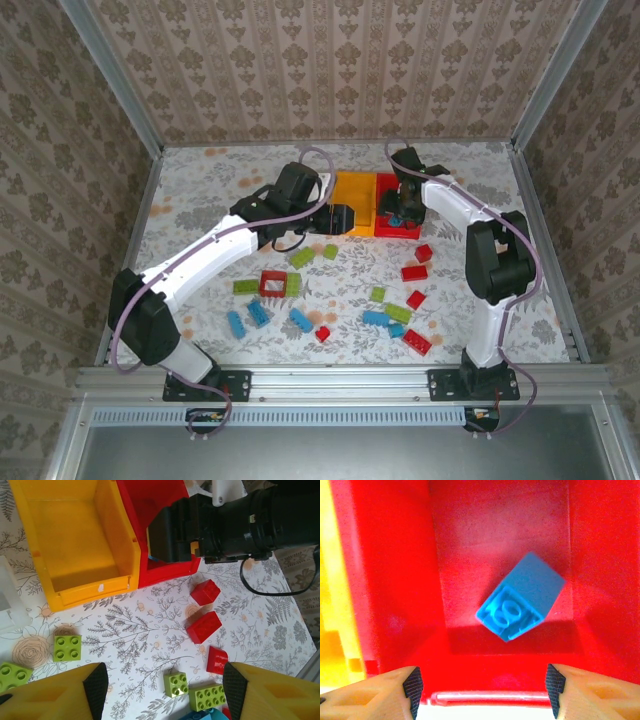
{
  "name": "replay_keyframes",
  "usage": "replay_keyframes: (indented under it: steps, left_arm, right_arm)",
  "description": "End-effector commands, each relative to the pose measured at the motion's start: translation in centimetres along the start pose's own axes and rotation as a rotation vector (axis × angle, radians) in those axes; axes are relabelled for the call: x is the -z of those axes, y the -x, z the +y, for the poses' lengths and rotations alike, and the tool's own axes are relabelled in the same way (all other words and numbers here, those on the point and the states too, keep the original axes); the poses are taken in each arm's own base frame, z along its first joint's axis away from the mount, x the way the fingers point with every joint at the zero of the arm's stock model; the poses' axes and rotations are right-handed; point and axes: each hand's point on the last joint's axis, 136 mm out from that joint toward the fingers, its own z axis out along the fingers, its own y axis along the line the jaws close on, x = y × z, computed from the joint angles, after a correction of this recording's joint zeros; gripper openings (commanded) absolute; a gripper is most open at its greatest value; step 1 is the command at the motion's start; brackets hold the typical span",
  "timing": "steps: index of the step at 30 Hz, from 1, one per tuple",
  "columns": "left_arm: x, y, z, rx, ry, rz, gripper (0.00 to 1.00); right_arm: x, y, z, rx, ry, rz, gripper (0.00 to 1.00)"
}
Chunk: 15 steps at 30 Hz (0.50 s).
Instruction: Sort the legos into containers by color
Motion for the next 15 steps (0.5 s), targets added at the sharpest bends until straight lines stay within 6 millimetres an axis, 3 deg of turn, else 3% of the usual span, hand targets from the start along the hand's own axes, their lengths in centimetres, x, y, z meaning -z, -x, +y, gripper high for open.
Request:
replay_keyframes:
  steps: [1, 4, 6, 8, 11, 15]
  left_arm:
    - [1.9, 0.6, 0.6, -0.021, 0.061, -0.024, 0.65]
    - [3.3, -1.3, 4.8, 0.081, 0.214, 0.018, 0.65]
    - [4.4, -3.4, 7.9, 0.178, 0.313, 0.057, 0.64]
    - [5.5, -6.3, 11.0, 0.263, 0.401, 0.110, 0.63]
    - [6.4, -9.6, 13.9, 0.317, 0.461, 0.191, 0.60]
    - [6.8, -12.9, 16.8, 0.308, 0.528, 0.309, 0.50]
  right_arm:
    - [3.8, 0.4, 0.7, -0.007, 0.030, -0.052, 0.68]
    - [5.9, -0.3, 2.3, 0.048, 0.088, -0.114, 0.66]
    - [7.4, -1.6, 4.7, 0.144, 0.155, -0.169, 0.65]
    - [8.7, -4.2, 8.2, 0.288, 0.269, -0.223, 0.65]
    - [10.0, -9.7, 13.1, 0.459, 0.505, -0.213, 0.65]
    - [10.1, -16.0, 16.0, 0.585, 0.642, -0.124, 0.65]
